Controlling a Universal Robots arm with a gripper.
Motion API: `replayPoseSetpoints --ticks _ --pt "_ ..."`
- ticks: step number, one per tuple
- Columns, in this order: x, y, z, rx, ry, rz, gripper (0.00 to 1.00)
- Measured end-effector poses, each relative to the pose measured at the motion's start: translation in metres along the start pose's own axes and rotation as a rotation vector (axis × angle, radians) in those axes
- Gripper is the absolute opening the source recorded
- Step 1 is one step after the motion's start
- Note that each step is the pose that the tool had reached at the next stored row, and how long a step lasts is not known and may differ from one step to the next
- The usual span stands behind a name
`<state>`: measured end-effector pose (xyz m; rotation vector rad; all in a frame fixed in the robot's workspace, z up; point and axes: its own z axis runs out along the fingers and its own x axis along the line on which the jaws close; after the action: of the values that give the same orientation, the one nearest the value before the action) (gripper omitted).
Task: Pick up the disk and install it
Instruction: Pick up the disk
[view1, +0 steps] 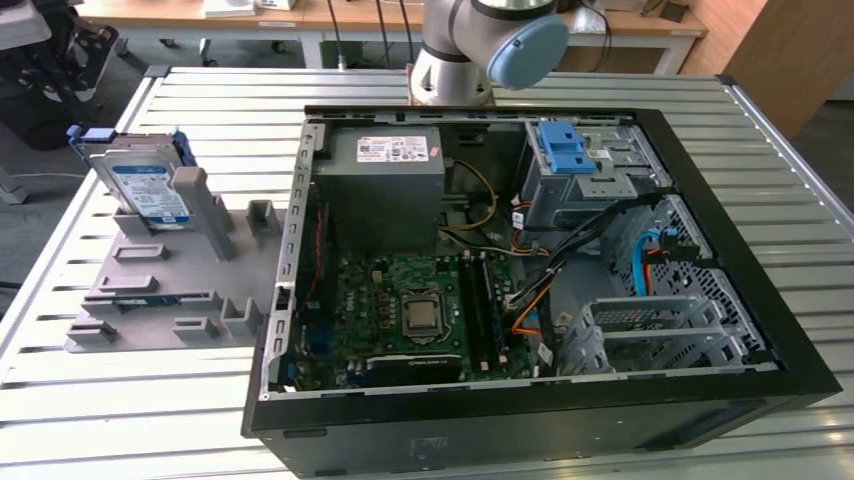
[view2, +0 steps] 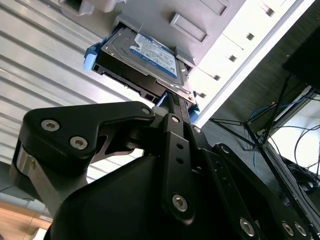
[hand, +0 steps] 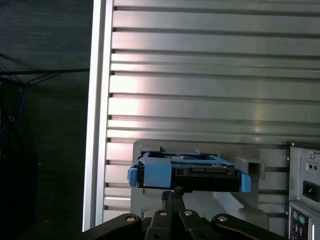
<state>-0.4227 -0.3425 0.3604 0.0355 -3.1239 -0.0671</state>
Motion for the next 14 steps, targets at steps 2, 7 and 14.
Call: replayPoseSetpoints --ticks 2,7,14 --pt "0.0 0.0 0.0 0.0002 0.0006 -0.014 0.11" --pt "0.0 0.0 0.0001 0.0009 0.0022 -0.053 0.11" --pt "0.0002 0.0 0.0003 0.0022 0.0057 -0.137 0.11"
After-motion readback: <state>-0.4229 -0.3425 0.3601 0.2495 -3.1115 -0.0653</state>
